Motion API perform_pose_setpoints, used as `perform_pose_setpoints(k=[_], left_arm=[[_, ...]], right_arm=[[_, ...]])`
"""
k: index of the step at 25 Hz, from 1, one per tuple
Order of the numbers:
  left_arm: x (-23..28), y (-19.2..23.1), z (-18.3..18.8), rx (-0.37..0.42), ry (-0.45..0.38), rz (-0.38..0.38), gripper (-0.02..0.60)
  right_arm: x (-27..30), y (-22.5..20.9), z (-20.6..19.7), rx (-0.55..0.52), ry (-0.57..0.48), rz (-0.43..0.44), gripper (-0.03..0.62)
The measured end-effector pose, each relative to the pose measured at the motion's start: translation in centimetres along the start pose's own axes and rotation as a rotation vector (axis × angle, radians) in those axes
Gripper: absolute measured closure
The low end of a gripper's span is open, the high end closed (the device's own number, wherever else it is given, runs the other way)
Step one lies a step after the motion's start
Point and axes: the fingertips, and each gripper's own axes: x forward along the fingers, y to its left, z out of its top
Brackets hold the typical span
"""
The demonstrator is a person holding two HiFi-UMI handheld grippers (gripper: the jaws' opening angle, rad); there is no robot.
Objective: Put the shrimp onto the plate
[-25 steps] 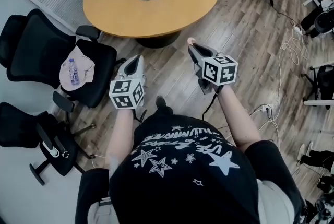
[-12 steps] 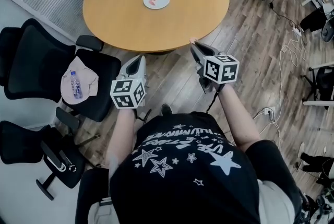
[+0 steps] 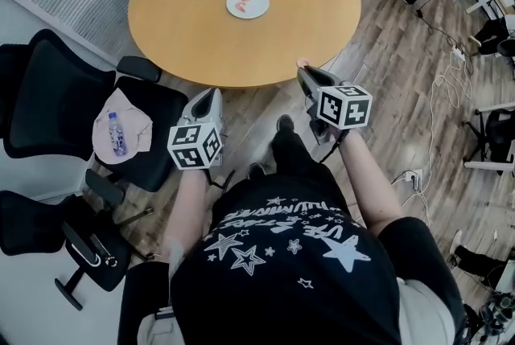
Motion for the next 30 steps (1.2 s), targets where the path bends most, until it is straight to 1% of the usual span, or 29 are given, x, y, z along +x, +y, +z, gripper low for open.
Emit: perform_pose_setpoints(k=[3,7,10,18,22,30], left_arm=[[0.9,1.0,-0.1,-0.006,0.010,0.015,0.580],[2.9,2.2,0.3,-0.013,0.025,0.044,0.580],[4.7,3.0,1.1,-0.013,0.029,0.073,0.580],[9.9,5.3,3.9,-0.036,0.028,0.118,0.580],[11.7,5.6,5.1,-0.035,0.027,0.137,0.580],[14.2,6.6,5.8,-0.053,0.049,0.165,0.580]], right_arm=[[2.4,-0.4,0.4,-0.002,0.017,0.019,0.539],[5.9,-1.2,2.1,-0.014,0.028,0.057,0.539],[8.3,-2.1,3.6,-0.022,0.039,0.083,0.539],[14.1,-4.9,7.8,-0.045,0.075,0.131,0.539],[16.3,-5.8,9.5,-0.053,0.089,0.155,0.539],[20.7,-5.9,11.0,-0.073,0.128,0.208,0.539]])
